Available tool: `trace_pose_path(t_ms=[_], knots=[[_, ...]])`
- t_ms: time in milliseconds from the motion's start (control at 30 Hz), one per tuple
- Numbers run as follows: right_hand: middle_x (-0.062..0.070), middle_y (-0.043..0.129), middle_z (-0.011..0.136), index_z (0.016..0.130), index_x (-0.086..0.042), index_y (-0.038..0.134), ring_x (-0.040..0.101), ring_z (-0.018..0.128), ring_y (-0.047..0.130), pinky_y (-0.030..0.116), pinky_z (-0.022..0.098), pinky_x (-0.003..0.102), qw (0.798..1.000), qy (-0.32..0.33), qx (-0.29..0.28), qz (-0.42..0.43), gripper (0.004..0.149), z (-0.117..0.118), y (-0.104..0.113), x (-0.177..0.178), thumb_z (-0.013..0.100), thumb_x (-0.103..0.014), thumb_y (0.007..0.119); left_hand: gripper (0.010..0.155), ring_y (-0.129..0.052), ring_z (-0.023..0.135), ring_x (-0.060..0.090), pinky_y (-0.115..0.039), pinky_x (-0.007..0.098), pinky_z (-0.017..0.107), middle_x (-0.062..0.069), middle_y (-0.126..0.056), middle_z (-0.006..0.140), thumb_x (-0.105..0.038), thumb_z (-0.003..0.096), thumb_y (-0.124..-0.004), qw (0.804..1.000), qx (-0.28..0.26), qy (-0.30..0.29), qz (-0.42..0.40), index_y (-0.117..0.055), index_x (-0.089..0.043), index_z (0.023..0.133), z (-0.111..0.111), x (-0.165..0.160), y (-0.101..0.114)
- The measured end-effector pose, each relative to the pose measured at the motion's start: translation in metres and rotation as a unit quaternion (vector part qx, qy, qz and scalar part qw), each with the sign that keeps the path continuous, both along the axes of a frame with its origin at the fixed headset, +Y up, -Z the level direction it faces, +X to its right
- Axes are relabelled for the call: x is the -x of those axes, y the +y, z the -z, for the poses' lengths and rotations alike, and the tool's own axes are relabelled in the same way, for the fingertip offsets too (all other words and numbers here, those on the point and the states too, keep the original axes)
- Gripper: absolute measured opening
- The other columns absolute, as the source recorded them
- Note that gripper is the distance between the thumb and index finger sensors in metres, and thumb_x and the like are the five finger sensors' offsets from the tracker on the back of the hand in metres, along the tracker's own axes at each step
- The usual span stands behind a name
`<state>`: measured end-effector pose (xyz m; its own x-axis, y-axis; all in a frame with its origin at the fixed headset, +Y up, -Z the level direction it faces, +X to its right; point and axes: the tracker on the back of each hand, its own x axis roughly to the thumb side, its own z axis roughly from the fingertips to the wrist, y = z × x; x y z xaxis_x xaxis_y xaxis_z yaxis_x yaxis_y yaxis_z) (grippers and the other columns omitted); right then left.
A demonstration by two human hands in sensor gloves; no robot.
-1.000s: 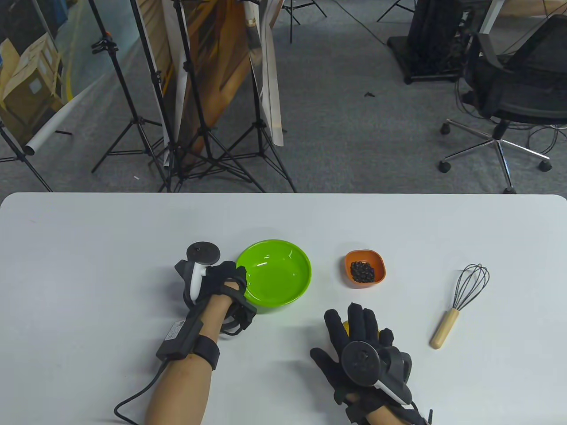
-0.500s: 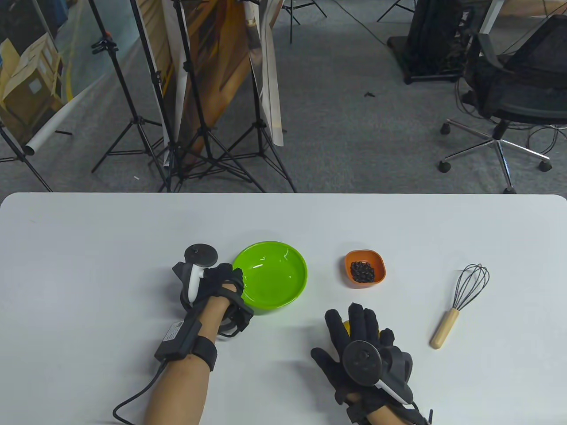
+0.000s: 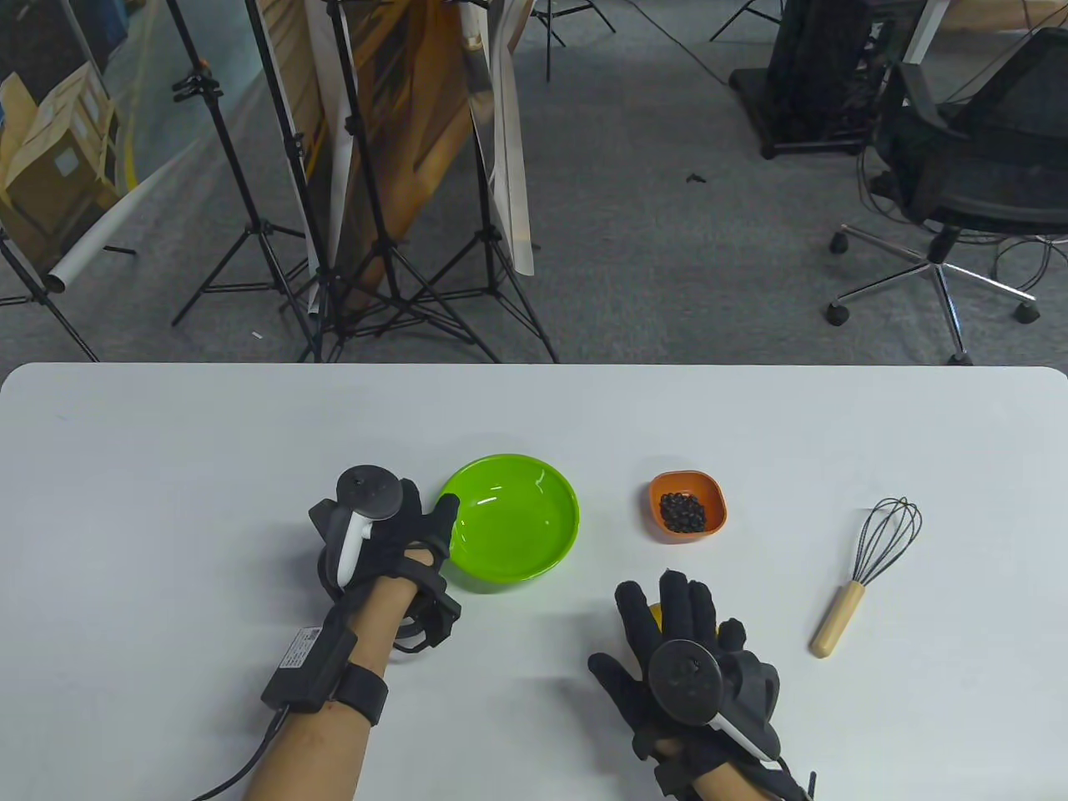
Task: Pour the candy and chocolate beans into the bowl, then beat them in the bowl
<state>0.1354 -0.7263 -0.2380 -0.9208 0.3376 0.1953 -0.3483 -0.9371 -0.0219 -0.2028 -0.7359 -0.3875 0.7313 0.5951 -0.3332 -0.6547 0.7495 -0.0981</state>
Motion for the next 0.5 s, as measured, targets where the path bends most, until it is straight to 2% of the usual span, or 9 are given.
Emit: trace_pose_path(t_ms=[233,300,333,400,500], knots=[[0.031,0.025,0.111,0.111,-0.025,0.038,0.06,0.099,0.03,0.034,0.053,0.088,1.0,-0.002,0.008,0.0,0.08,0.002,-0.003,-0.002,0.048,-0.064,0.066,0.086,-0.046,0.106,0.054,-0.059,0.07,0.068,0.018,-0.032,0.117,-0.066,0.0428,-0.068,0.993,-0.049,-0.064,0.09,-0.036,-0.024,0.11,-0.041,-0.008,0.021],[0.031,0.025,0.111,0.111,-0.025,0.038,0.06,0.099,0.03,0.033,0.053,0.088,1.0,-0.003,0.009,0.0,0.08,0.002,-0.004,-0.002,0.048,-0.064,0.066,0.087,-0.043,0.107,0.057,-0.047,0.085,0.061,0.018,-0.031,0.118,-0.066,0.0427,-0.068,0.988,-0.067,-0.101,0.097,-0.032,-0.025,0.11,-0.055,-0.013,0.025],[0.031,0.025,0.111,0.111,-0.025,0.038,0.06,0.099,0.03,0.033,0.053,0.088,1.0,-0.004,0.011,0.001,0.079,0.003,-0.004,-0.003,0.048,-0.064,0.066,0.089,-0.038,0.107,0.059,-0.04,0.089,0.058,0.018,-0.027,0.118,-0.066,0.0428,-0.069,0.986,-0.063,-0.121,0.092,-0.025,-0.028,0.11,-0.062,-0.016,0.025],[0.031,0.024,0.111,0.111,-0.025,0.038,0.06,0.099,0.029,0.033,0.053,0.088,1.0,-0.005,0.014,0.002,0.08,0.004,-0.004,-0.002,0.048,-0.064,0.066,0.09,-0.029,0.107,0.06,-0.034,0.089,0.057,0.017,-0.022,0.119,-0.068,0.0432,-0.067,0.981,-0.058,-0.153,0.1,-0.02,-0.031,0.11,-0.079,-0.021,0.027],[0.031,0.023,0.111,0.111,-0.026,0.037,0.06,0.099,0.028,0.033,0.053,0.088,1.0,-0.002,0.019,-0.004,0.08,0.004,-0.006,-0.002,0.048,-0.065,0.066,0.088,-0.021,0.108,0.058,-0.028,0.089,0.057,0.015,-0.02,0.12,-0.068,0.043,-0.067,0.964,-0.095,-0.191,0.16,-0.025,-0.032,0.111,-0.107,-0.03,0.029]])
